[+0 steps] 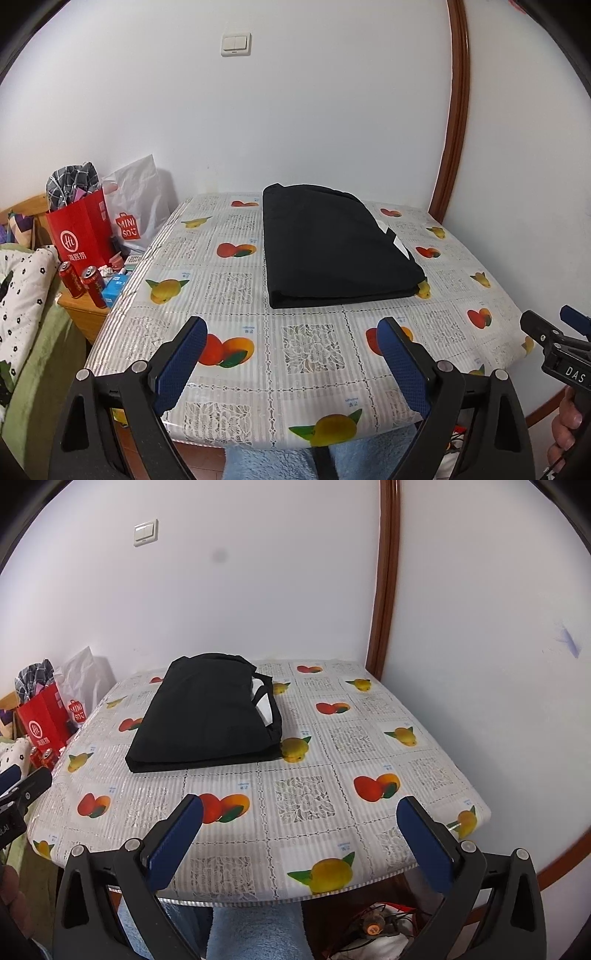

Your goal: Fold large clothes

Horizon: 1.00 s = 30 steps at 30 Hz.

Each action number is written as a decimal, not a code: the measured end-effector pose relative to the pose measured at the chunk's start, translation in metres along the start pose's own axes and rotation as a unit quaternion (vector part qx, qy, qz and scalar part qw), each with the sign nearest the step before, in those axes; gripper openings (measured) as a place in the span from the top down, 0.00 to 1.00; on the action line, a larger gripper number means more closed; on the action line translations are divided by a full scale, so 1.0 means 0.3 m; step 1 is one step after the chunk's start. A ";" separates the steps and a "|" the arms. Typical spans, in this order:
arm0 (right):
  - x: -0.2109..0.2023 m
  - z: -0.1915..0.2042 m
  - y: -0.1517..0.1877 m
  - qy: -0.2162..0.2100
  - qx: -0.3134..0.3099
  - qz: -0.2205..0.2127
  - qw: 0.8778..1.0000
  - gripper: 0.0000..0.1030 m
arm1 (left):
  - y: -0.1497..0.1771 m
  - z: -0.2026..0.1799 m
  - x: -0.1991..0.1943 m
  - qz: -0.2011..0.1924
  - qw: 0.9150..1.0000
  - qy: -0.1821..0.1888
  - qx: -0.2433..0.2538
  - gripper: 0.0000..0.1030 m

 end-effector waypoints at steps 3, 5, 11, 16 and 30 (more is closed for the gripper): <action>-0.005 -0.003 -0.001 0.005 -0.002 -0.001 1.000 0.00 | 0.003 -0.001 0.000 0.000 1.000 -0.003 0.000 0.10; -0.009 -0.006 -0.003 0.005 0.001 -0.002 1.000 0.00 | 0.004 -0.001 -0.002 0.000 1.000 -0.002 0.000 0.10; -0.021 -0.004 -0.003 0.004 0.001 -0.005 1.000 0.00 | 0.006 -0.010 -0.013 -0.002 1.000 -0.003 0.005 0.10; -0.030 -0.005 -0.005 0.004 0.003 -0.009 1.000 0.00 | 0.007 -0.012 -0.014 -0.002 1.000 -0.003 0.005 0.09; -0.046 -0.007 -0.006 0.005 0.003 -0.016 1.000 0.00 | 0.014 -0.022 -0.019 -0.001 1.000 0.001 0.011 0.09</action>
Point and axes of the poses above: each gripper's, at about its wrist camera, not at the fingertips, and x roughly the way its jaws point, z to its left, y to its underside, the point moved 10 cm from there along x, roughly the way its jaws point, and after that the axes turned 2 degrees about -x, right-handed, at the moved point
